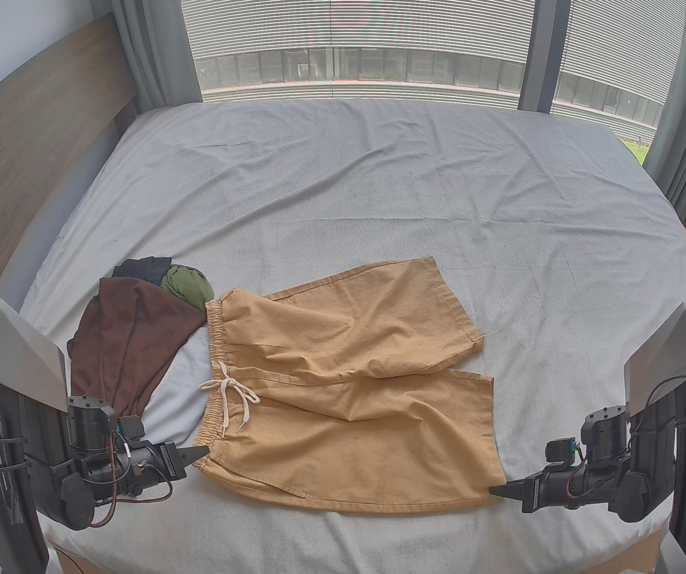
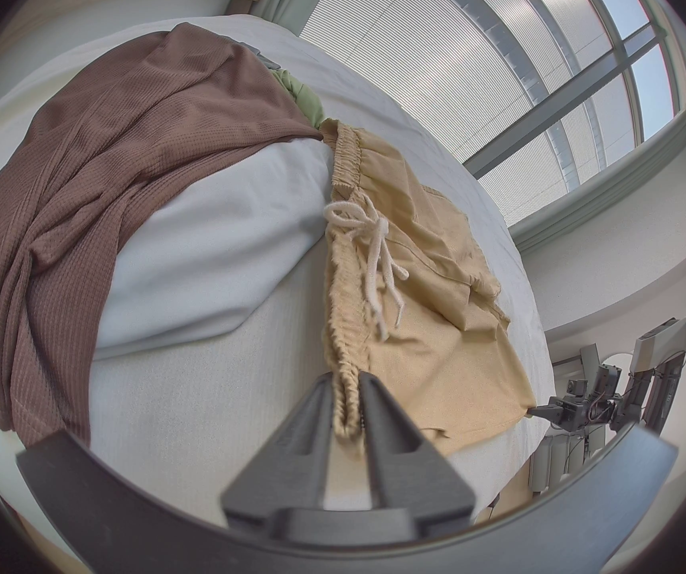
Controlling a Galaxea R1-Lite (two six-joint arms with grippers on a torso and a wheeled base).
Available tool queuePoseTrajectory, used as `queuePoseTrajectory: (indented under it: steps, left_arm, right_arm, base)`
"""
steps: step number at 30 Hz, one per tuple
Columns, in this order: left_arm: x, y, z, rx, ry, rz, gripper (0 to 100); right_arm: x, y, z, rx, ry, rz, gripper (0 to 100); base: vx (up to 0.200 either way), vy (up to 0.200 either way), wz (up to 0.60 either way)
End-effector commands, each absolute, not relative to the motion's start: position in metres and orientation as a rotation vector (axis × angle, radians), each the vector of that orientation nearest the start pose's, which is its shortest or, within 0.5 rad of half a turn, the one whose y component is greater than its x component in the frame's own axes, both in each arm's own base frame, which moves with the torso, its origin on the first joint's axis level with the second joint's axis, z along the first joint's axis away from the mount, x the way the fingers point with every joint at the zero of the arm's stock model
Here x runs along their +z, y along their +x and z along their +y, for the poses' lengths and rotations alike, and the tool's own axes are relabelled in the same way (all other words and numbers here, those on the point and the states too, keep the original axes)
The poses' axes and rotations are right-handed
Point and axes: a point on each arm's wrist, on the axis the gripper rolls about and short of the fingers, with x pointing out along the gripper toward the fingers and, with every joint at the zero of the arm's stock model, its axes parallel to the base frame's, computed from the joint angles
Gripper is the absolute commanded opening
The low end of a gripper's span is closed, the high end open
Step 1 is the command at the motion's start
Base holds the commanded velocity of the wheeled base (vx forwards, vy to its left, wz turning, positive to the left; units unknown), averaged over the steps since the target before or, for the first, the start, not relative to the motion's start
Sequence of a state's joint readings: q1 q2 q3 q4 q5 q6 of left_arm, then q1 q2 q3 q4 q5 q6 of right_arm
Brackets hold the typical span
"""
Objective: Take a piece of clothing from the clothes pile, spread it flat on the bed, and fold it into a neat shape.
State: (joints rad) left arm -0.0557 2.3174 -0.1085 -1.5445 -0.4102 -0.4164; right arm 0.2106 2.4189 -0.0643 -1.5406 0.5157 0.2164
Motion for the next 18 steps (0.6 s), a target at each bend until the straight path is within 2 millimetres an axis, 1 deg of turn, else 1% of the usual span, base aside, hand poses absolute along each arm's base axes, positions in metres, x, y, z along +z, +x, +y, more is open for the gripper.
queuePoseTrajectory:
  steps: [1,3,4,6,7,8,11,13,14,15,16,18]
  left_arm:
    - [-0.027,0.235,-0.022,-0.300,-0.519,0.757,100]
    - [-0.026,0.235,-0.019,-0.289,-0.522,0.751,100]
    - [-0.026,0.235,-0.018,-0.283,-0.518,0.748,100]
    - [-0.024,0.236,-0.016,-0.282,-0.512,0.736,100]
    - [-0.024,0.236,-0.016,-0.282,-0.512,0.736,100]
    - [-0.019,0.236,-0.013,-0.275,-0.513,0.711,100]
    - [-0.018,0.235,-0.011,-0.267,-0.517,0.712,100]
    - [-0.019,0.235,-0.009,-0.259,-0.520,0.711,100]
    - [-0.019,0.235,-0.009,-0.257,-0.522,0.711,100]
    - [-0.019,0.236,-0.008,-0.256,-0.523,0.711,100]
    - [-0.019,0.236,-0.008,-0.255,-0.523,0.710,100]
    - [-0.019,0.236,-0.008,-0.255,-0.523,0.709,100]
  right_arm:
    - [-0.048,0.227,0.056,0.590,0.326,0.841,100]
    - [-0.040,0.234,0.053,0.583,0.327,0.786,100]
    - [-0.031,0.242,0.051,0.577,0.324,0.728,100]
    - [-0.022,0.256,0.047,0.568,0.321,0.647,100]
    - [-0.022,0.256,0.047,0.568,0.321,0.647,100]
    - [-0.015,0.275,0.044,0.559,0.321,0.569,100]
    - [-0.013,0.299,0.041,0.549,0.315,0.497,100]
    - [-0.016,0.313,0.041,0.547,0.325,0.481,100]
    - [-0.017,0.317,0.042,0.547,0.327,0.479,100]
    - [-0.019,0.326,0.043,0.547,0.334,0.472,100]
    - [-0.019,0.327,0.043,0.548,0.335,0.471,100]
    - [-0.021,0.339,0.045,0.549,0.337,0.475,100]
  base:
    - [0.000,0.000,0.00]
    - [0.000,0.000,0.00]
    - [0.000,0.000,0.00]
    - [0.000,0.000,0.00]
    - [0.000,0.000,0.00]
    - [0.000,0.000,0.00]
    - [0.000,0.000,0.00]
    - [0.000,0.000,0.00]
    - [0.000,0.000,0.00]
    - [0.000,0.000,0.00]
    - [0.000,0.000,0.00]
    - [0.000,0.000,0.00]
